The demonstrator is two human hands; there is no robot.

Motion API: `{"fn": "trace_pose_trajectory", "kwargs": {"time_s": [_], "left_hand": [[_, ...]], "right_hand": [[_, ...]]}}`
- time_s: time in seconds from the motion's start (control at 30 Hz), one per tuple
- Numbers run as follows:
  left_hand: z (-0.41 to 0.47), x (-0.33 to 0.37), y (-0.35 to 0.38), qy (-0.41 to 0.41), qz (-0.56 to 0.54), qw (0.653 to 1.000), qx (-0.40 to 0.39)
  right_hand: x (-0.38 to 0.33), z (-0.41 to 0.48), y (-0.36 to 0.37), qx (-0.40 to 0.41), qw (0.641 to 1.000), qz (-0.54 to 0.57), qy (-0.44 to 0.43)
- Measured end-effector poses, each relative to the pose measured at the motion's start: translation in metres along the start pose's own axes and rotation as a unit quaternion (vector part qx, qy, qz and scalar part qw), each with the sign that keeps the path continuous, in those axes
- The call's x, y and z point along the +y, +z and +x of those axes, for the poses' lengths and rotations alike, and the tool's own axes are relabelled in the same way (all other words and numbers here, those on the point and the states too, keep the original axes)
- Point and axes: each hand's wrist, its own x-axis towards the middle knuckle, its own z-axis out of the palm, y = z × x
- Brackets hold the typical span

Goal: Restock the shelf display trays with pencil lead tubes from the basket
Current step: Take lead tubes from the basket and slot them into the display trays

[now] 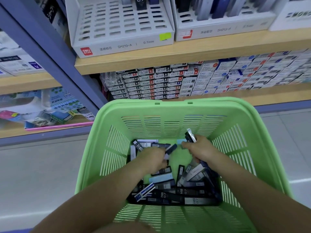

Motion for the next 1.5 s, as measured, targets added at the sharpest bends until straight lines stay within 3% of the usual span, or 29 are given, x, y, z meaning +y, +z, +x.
{"fn": "trace_pose_trajectory", "kwargs": {"time_s": [0.07,0.13,0.2,0.37,0.5,0.6,0.67,0.73,0.87,0.97,1.1,1.17,1.3,1.5], "left_hand": [[-0.007,0.003,-0.018,-0.025,-0.194,0.980,-0.022],[-0.024,0.014,-0.033,-0.024,-0.380,0.923,-0.053],[-0.046,0.025,-0.044,0.001,-0.487,0.871,-0.059],[-0.096,0.027,-0.081,0.074,-0.542,0.837,-0.023],[-0.126,0.029,-0.112,0.061,-0.655,0.750,0.071],[-0.142,0.037,-0.137,0.058,-0.717,0.684,0.119],[-0.151,0.043,-0.158,0.064,-0.732,0.666,0.128],[-0.159,0.049,-0.181,0.080,-0.719,0.676,0.138],[-0.164,0.060,-0.233,0.108,-0.595,0.774,0.187],[-0.163,0.080,-0.275,0.142,-0.477,0.844,0.198],[-0.157,0.121,-0.319,0.187,-0.354,0.897,0.185],[-0.150,0.142,-0.335,0.188,-0.337,0.894,0.226],[-0.122,0.178,-0.359,0.199,-0.382,0.845,0.318],[-0.077,0.217,-0.378,0.234,-0.406,0.833,0.294]], "right_hand": [[-0.010,-0.012,-0.009,0.001,1.000,0.029,-0.011],[-0.024,-0.030,-0.011,-0.021,0.995,0.098,-0.008],[-0.038,-0.050,-0.006,-0.049,0.982,0.181,-0.008],[-0.073,-0.088,0.004,-0.047,0.962,0.265,-0.055],[-0.109,-0.107,-0.003,0.015,0.931,0.358,-0.067],[-0.139,-0.116,-0.017,-0.001,0.891,0.446,-0.087],[-0.159,-0.121,-0.030,-0.035,0.871,0.477,-0.108],[-0.179,-0.125,-0.045,-0.073,0.865,0.478,-0.132],[-0.215,-0.134,-0.090,-0.104,0.883,0.416,-0.191],[-0.235,-0.145,-0.130,-0.089,0.903,0.336,-0.253],[-0.237,-0.153,-0.178,-0.048,0.902,0.286,-0.321],[-0.230,-0.149,-0.197,-0.018,0.893,0.305,-0.331],[-0.216,-0.137,-0.230,0.010,0.871,0.384,-0.305],[-0.199,-0.113,-0.272,0.020,0.854,0.446,-0.267]]}}
